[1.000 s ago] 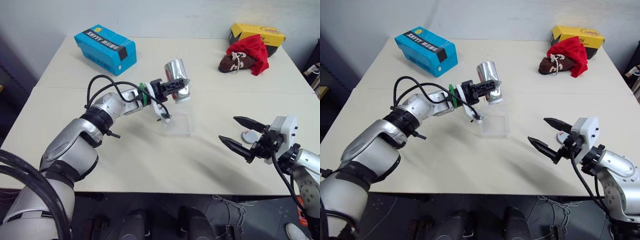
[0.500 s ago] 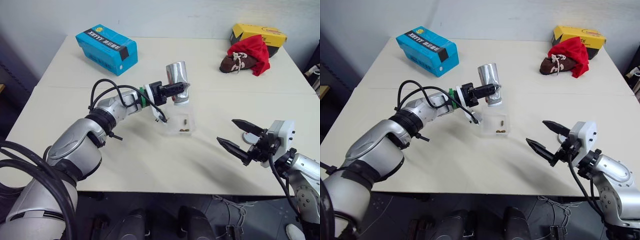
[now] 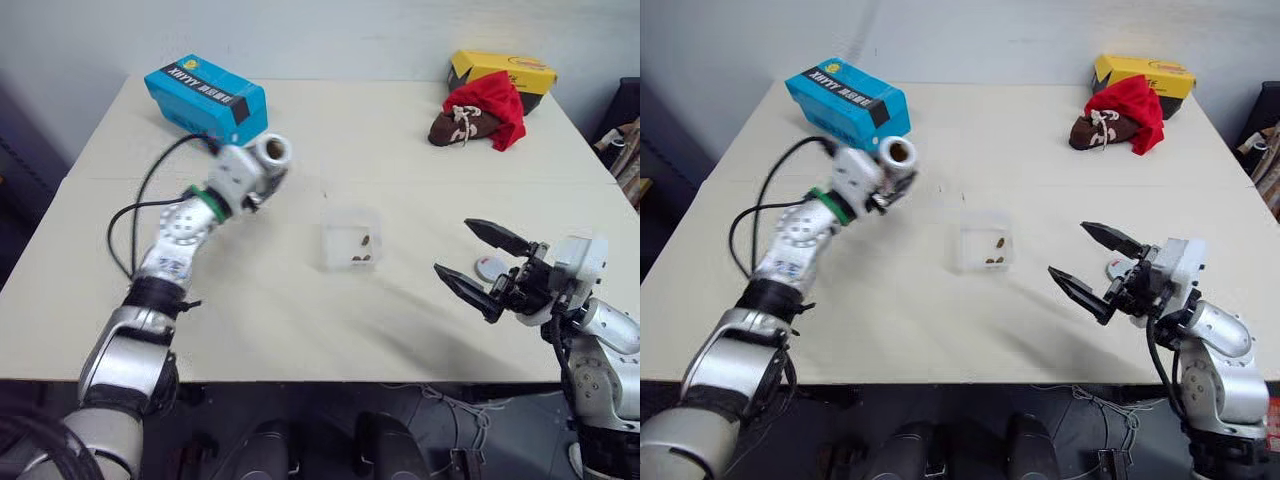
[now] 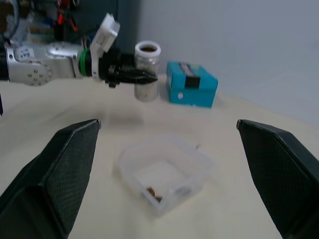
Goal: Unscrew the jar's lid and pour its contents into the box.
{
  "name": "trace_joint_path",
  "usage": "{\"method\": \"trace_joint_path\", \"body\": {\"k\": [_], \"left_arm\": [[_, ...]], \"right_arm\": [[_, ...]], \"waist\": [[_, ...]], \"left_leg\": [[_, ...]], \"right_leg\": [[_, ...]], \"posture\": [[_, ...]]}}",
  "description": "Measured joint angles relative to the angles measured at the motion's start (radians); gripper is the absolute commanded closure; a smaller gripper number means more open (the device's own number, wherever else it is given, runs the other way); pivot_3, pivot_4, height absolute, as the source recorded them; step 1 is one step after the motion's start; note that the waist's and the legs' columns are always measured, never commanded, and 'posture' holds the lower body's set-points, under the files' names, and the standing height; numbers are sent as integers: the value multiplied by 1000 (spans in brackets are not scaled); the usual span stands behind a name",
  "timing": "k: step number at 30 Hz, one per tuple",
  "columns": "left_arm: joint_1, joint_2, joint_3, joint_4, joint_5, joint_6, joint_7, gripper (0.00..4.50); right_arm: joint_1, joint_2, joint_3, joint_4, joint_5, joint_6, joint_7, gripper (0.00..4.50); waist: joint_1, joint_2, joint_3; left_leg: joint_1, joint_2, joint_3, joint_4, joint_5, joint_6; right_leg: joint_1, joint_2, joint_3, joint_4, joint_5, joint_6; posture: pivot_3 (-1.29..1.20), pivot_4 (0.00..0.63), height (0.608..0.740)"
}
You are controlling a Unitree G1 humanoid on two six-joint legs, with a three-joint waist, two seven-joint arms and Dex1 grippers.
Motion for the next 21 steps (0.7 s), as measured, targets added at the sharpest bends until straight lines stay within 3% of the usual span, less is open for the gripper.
{"method": "trace_joint_path", "body": {"k": [4, 9, 13, 19, 20, 21], "left_arm": [[213, 38, 233, -138, -172, 195, 6, 2184], [430, 68, 393, -142, -143, 146, 59, 2184], [445, 51, 446, -99, -115, 36, 63, 2184], [436, 3, 439, -26, -58, -73, 57, 2184], [430, 0, 439, -14, -51, -86, 56, 1462], [427, -6, 438, -7, -45, -92, 56, 1187]], "right_arm": [[-7, 5, 41, 23, 11, -54, 111, 15], [-18, 19, 105, 27, 32, -79, 198, 15], [-21, 16, 124, 27, 58, -44, 213, 15], [-8, 13, 136, 11, 61, 3, 176, 15], [-5, 11, 136, 5, 60, 7, 165, 0], [0, 10, 136, -4, 59, 11, 154, 0]], "waist": [[-9, 0, 0], [2, 0, 0], [31, -1, -1], [28, -2, -1], [28, -2, -1], [28, -2, -1]], "left_leg": [[4, 0, -1, -1, -1, -1], [6, 0, -3, -1, -2, -1], [6, -4, -7, -1, -4, -1], [11, -4, -7, -2, -10, -7], [11, -4, -6, -3, -10, -7], [12, -3, -5, -3, -10, -7]], "right_leg": [[3, 0, 0, 1, 0, 0], [6, -1, 0, 1, 0, 0], [8, -5, 3, -1, 1, -1], [12, -9, 1, -2, 1, -1], [12, -9, 0, -2, 1, -1], [12, -7, -1, -2, 1, -1]], "posture": [[0, 150, 740], [0, 150, 740], [0, 150, 740], [0, 150, 740], [0, 150, 740], [0, 150, 740]]}}
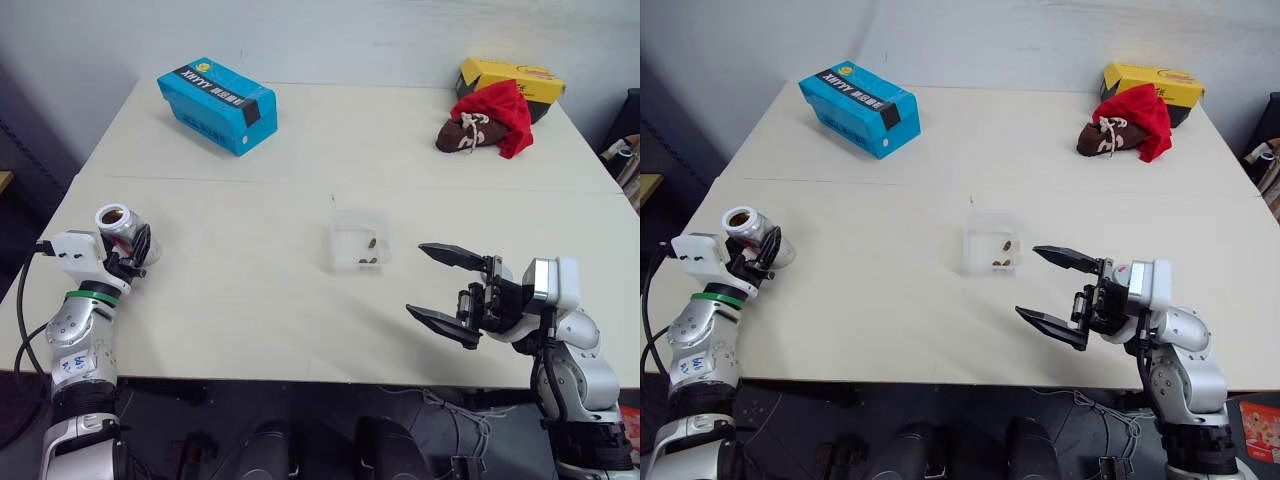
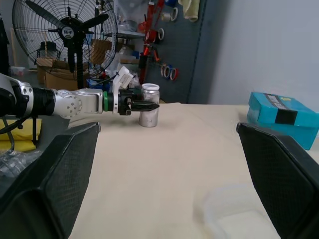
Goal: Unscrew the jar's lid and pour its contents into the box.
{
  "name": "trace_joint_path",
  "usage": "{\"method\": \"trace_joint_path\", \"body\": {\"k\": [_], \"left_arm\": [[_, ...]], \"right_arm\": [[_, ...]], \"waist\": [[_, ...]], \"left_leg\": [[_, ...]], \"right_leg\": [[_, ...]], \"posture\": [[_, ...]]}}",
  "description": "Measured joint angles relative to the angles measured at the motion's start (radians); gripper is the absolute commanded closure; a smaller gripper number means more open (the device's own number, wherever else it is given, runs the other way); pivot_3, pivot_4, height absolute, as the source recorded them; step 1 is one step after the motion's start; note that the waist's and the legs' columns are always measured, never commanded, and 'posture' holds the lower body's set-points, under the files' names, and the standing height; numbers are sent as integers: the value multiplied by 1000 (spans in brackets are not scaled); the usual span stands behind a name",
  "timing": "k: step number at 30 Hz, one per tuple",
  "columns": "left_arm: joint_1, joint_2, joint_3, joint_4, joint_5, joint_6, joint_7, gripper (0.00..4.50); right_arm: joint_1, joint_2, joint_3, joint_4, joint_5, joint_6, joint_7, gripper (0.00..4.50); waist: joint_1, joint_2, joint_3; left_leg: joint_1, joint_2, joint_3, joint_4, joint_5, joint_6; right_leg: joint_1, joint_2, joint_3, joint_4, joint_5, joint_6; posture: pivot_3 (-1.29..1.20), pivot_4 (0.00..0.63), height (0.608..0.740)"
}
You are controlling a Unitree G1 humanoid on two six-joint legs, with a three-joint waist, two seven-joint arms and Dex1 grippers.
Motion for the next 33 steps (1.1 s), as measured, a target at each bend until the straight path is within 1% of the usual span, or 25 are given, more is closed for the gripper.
{"method": "trace_joint_path", "body": {"k": [1, 3, 4, 6, 10, 13, 16, 18, 21, 25, 28, 30, 33], "left_arm": [[-1, -7, -1, 5, 3, -2, -1, 911], [-1, -20, -3, 23, 5, -3, -5, 209], [1, -23, -3, 27, 5, -1, -6, 17], [11, -23, -3, 16, 3, 9, -10, 17], [98, 1, 16, -96, -24, 70, -40, 17], [200, 57, 50, -197, -53, 148, -76, 17], [289, 115, 83, -254, -73, 202, -130, 17], [344, 146, 109, -277, -82, 230, -171, 17], [439, 201, 118, -320, -83, 249, -261, 17], [601, 288, 120, -466, -85, 254, -452, 17], [631, 362, 130, -585, -109, 277, -564, 17], [633, 424, 156, -640, -129, 311, -623, 17], [636, 494, 219, -658, -143, 343, -698, 17]], "right_arm": [[5, -1, 0, -7, 0, 3, -7, 0], [15, -6, -1, -15, -2, 13, -22, 0], [21, -10, -2, -17, -2, 15, -27, 0], [32, -26, -13, -25, -3, 18, -34, 0], [107, -89, -94, -46, 11, 35, -40, 0], [200, -129, -183, -41, 20, 36, -29, 0], [272, -156, -266, 10, 18, 18, 1, 0], [287, -174, -298, 44, 15, 14, 16, 0], [242, -217, -304, 45, 30, 51, 15, 0], [192, -344, -297, 26, 37, 141, 30, 0], [164, -432, -290, 53, 13, 178, 72, 0], [148, -497, -289, 112, -11, 193, 115, 0], [83, -570, -289, 219, -37, 195, 176, 0]], "waist": [[0, 0, 0], [-1, 0, 0], [-1, 0, 0], [-1, 0, 0], [-1, -1, 0], [-1, 0, 0], [-1, 0, 0], [-3, 0, 0], [-16, 0, 0], [-23, 1, 0], [-10, 2, 0], [-6, 3, 1], [-17, 6, 2]], "left_leg": [[0, 0, 0, 0, 0, 0], [0, 0, 1, 0, 0, 0], [0, 0, 1, 0, 0, 0], [0, 1, 1, 0, 0, 0], [0, 3, 1, -2, 0, 1], [1, 6, 1, -4, -1, -1], [3, 7, 1, -6, -2, -3], [3, 7, 2, -6, -3, -3], [4, 8, 3, -8, -2, -4], [4, 9, 3, -13, -2, -7], [3, 9, 1, -14, -2, -8], [2, 9, 1, -14, -2, -8], [2, 9, 2, -14, -2, -8]], "right_leg": [[0, 2, 0, 0, 0, 0], [0, 2, 0, 0, 0, 0], [0, 2, 0, 0, 0, 0], [0, 2, 0, -1, 0, 0], [1, 2, 1, -4, 0, 0], [3, 3, 2, -9, 0, 0], [3, 3, 3, -12, 0, -1], [3, 3, 4, -15, -1, -1], [2, 2, 8, -17, -1, -2], [-2, 1, 9, -17, -3, -7], [-3, 1, 7, -15, -6, -12], [-4, 2, 6, -15, -6, -13], [-4, 2, 6, -15, -6, -13]], "posture": [[0, 150, 740], [0, 150, 740], [0, 150, 740], [0, 150, 740], [0, 150, 740], [0, 150, 740], [0, 150, 740], [0, 150, 740], [0, 150, 740], [0, 150, 740], [0, 150, 740], [0, 150, 740], [0, 150, 740]]}}
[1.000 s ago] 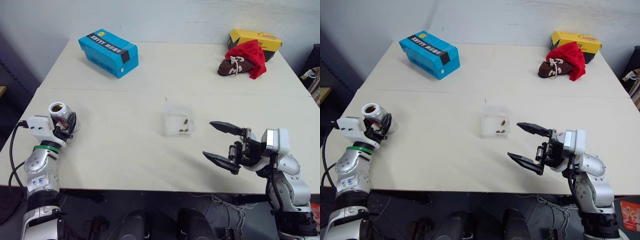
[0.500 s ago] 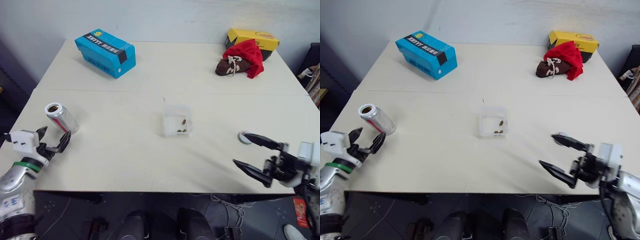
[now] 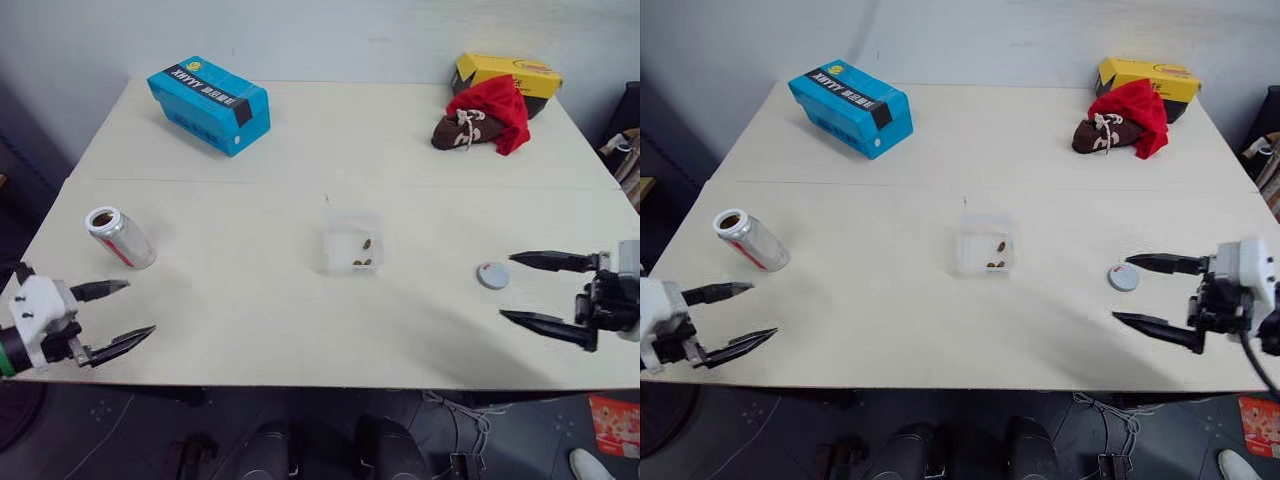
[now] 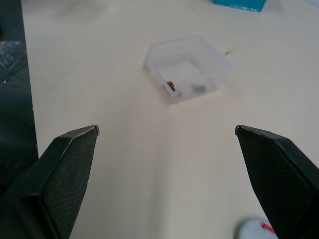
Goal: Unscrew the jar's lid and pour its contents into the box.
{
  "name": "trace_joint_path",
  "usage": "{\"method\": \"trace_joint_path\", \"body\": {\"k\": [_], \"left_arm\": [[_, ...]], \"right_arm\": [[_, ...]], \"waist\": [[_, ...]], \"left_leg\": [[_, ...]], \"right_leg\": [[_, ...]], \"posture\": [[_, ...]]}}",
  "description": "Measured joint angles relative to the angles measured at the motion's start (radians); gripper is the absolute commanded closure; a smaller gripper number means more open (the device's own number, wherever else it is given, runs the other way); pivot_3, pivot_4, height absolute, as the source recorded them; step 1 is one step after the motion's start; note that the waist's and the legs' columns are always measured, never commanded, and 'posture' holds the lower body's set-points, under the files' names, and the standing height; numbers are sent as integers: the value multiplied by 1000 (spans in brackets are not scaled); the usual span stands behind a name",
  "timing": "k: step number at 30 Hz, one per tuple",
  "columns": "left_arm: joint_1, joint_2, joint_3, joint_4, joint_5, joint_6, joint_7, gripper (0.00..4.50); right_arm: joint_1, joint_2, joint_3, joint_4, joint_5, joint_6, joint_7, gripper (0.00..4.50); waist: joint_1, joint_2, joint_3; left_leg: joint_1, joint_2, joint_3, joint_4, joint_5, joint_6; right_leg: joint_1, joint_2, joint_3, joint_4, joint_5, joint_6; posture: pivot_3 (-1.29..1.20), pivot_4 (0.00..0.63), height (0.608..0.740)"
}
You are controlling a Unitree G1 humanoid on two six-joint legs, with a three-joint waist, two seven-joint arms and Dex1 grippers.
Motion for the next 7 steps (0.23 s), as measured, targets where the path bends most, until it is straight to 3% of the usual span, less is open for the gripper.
{"method": "trace_joint_path", "body": {"k": [7], "left_arm": [[5, -35, 31, 26, 17, 3, -23, 17]], "right_arm": [[-168, 40, 81, 111, -36, -30, 44, 0]], "waist": [[-27, 3, 2]], "left_leg": [[0, 3, 1, -1, 2, 3]], "right_leg": [[-1, 3, -2, 3, -1, -1]], "posture": [[0, 150, 740]]}}
